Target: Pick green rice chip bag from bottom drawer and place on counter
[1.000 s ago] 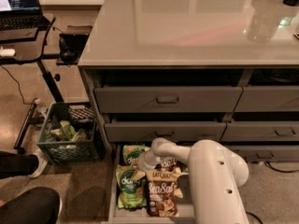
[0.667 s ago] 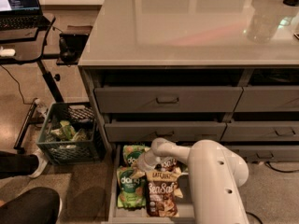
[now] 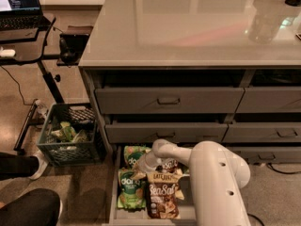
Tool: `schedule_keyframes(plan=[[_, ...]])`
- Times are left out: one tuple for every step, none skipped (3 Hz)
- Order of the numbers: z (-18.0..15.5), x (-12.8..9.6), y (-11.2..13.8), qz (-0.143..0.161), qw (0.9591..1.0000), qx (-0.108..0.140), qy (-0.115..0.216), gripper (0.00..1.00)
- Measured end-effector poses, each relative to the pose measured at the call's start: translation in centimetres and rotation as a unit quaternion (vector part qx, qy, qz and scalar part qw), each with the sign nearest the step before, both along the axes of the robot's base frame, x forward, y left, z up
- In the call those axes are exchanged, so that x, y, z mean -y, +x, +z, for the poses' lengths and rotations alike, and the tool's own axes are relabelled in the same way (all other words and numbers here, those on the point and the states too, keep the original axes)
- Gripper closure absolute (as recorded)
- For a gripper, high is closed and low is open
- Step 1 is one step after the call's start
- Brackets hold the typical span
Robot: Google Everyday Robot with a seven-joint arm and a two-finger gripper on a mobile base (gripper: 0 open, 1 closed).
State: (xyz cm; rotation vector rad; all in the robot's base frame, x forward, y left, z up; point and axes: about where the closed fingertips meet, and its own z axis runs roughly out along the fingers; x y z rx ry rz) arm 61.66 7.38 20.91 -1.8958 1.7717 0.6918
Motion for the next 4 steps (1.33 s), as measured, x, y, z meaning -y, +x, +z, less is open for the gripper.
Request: schedule_keyframes(plan=[[-0.3, -0.4, -2.8, 0.011, 0.9995, 0.002, 0.03, 1.0], [5.2, -1.7, -11.6, 0.059, 0.9882, 0.08, 0.117, 1.0], [7.5, -2.9, -15.9, 0.092, 0.9819, 0.097, 0.135, 1.0], [10.2, -3.3, -16.5, 0.103, 0.9734, 0.11, 0.172, 1.0]])
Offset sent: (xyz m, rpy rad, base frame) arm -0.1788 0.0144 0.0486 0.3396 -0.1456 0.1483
